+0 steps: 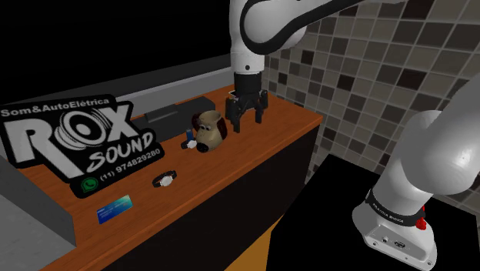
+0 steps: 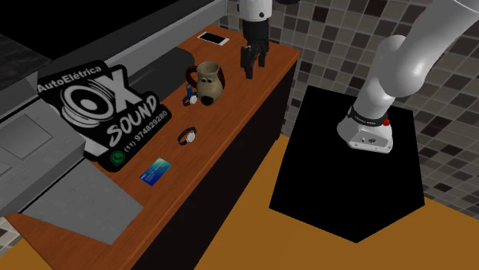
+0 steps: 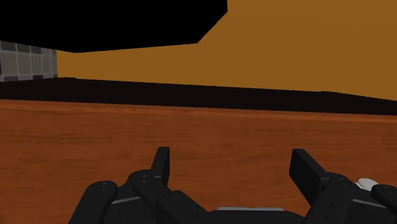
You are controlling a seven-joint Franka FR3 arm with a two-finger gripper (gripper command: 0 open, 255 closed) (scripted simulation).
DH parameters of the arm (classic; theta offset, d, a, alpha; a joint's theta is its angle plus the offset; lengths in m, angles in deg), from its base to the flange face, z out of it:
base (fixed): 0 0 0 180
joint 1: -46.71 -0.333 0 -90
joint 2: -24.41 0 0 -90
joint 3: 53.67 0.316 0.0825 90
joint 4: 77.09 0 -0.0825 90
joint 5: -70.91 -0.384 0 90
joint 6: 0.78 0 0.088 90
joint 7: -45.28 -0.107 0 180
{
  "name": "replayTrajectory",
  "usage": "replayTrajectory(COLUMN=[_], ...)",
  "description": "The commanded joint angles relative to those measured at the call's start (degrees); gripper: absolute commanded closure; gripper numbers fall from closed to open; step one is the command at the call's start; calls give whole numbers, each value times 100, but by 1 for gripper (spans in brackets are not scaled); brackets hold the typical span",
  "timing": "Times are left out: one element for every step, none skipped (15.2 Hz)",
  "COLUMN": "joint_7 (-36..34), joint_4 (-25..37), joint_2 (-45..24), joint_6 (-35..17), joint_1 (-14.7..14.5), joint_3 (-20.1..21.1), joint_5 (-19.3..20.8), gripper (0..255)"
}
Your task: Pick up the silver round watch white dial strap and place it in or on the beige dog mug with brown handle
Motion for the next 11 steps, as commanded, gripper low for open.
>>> replayTrajectory(joint_7=[-192, -286, -381, -477, -573, -670, -767, -864, -962, -1059, -1156], joint_4=[226, 340, 460, 587, 722, 863, 1011, 1167, 1330, 1500, 1678], joint_2=[-354, -541, -730, -921, -1114, -1309, -1506, -1705, -1905, -2106, -2309], joint_6=[-186, -287, -383, -475, -563, -645, -722, -794, -860, -921, -975], joint_1=[-50, -76, -103, -131, -159, -188, -219, -252, -288, -326, -367], joint_3=[111, 165, 217, 265, 311, 355, 395, 431, 463, 491, 514], joint_5=[-58, -75, -87, -92, -92, -86, -75, -59, -38, -12, 17], gripper=[0, 0, 0, 0, 0, 0, 0, 0, 0, 0, 0])
